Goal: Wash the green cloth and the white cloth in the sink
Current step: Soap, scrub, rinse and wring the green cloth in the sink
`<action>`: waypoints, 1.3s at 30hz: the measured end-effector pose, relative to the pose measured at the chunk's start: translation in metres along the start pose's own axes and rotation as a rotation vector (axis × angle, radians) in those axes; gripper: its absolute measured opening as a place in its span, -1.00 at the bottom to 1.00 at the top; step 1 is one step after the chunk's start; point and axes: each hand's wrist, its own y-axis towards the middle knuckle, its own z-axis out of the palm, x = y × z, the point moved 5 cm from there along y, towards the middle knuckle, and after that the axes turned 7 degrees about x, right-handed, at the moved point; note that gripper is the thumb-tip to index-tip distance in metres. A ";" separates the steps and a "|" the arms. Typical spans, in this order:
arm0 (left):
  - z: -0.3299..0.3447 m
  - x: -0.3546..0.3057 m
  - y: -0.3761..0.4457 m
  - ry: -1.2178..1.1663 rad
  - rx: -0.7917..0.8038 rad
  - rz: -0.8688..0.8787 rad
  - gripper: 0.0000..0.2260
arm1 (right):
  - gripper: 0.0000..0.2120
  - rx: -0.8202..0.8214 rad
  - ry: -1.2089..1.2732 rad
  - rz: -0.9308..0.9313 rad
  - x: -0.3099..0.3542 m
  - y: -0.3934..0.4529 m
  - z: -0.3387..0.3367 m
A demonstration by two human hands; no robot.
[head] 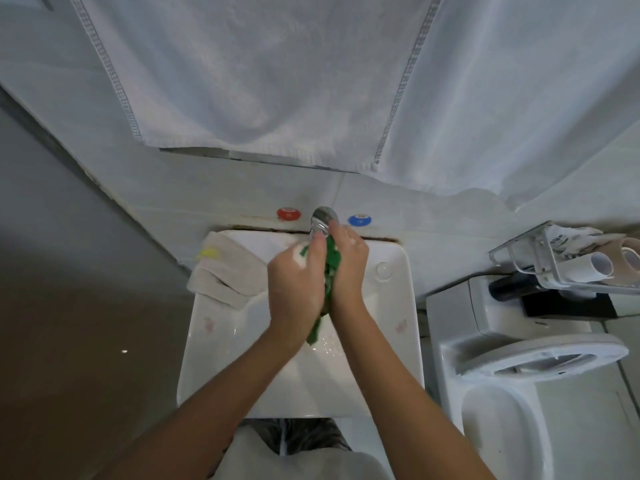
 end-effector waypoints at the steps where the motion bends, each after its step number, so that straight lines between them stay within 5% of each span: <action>1: -0.004 0.002 0.015 0.021 -0.013 -0.016 -0.64 | -0.67 -0.022 0.025 0.038 -0.008 -0.009 0.003; 6: 0.005 0.014 0.009 0.119 -0.024 -0.064 -0.65 | -0.80 0.058 0.042 0.077 -0.032 -0.015 -0.003; 14: -0.005 0.020 0.016 0.046 -0.076 -0.006 -0.58 | -0.71 0.139 -0.004 0.125 -0.023 -0.016 0.005; 17: 0.008 0.018 -0.017 0.007 -0.010 0.036 -0.62 | -0.76 0.012 0.107 0.146 -0.023 -0.004 -0.001; 21: -0.013 0.035 0.009 0.051 -0.044 0.023 -0.60 | -0.75 0.169 -0.041 0.224 -0.041 -0.028 0.003; 31: -0.014 0.084 -0.002 -0.041 0.351 -0.279 -0.85 | -0.79 0.150 -0.077 0.391 -0.066 -0.022 -0.031; 39: -0.030 0.119 -0.004 0.000 0.325 -0.356 -0.92 | -0.86 0.046 -0.027 0.265 -0.054 -0.016 -0.041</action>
